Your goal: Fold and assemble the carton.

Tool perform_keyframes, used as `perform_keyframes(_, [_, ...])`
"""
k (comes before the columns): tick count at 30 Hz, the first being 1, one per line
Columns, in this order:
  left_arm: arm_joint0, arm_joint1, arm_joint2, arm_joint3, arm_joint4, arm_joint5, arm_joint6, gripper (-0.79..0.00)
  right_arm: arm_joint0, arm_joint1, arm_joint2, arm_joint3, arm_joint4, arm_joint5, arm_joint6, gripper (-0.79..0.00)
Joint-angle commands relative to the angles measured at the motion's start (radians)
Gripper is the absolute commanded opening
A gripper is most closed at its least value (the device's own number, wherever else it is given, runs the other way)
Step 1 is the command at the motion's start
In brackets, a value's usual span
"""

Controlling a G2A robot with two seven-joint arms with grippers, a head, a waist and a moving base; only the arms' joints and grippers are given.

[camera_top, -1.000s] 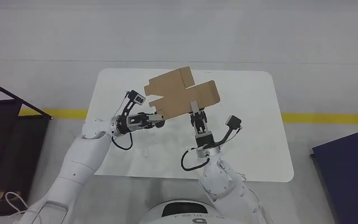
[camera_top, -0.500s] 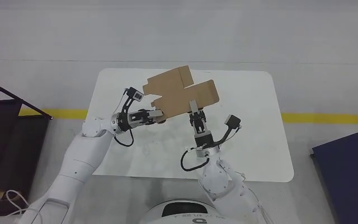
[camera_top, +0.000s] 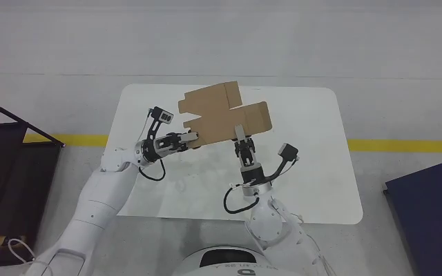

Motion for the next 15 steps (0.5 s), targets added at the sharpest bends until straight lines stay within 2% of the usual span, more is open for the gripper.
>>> perform_keyframes(1, [0.002, 0.000, -0.002, -0.002, 0.005, -0.001, 0.001, -0.662, 0.000, 0.000, -0.001, 0.000, -0.005, 0.001, 0.003, -0.785])
perform_keyframes(15, [0.002, -0.006, 0.008, 0.002, 0.028, 0.000, 0.000, -0.690, 0.007, -0.007, -0.001, -0.002, -0.002, 0.003, -0.006, -0.785])
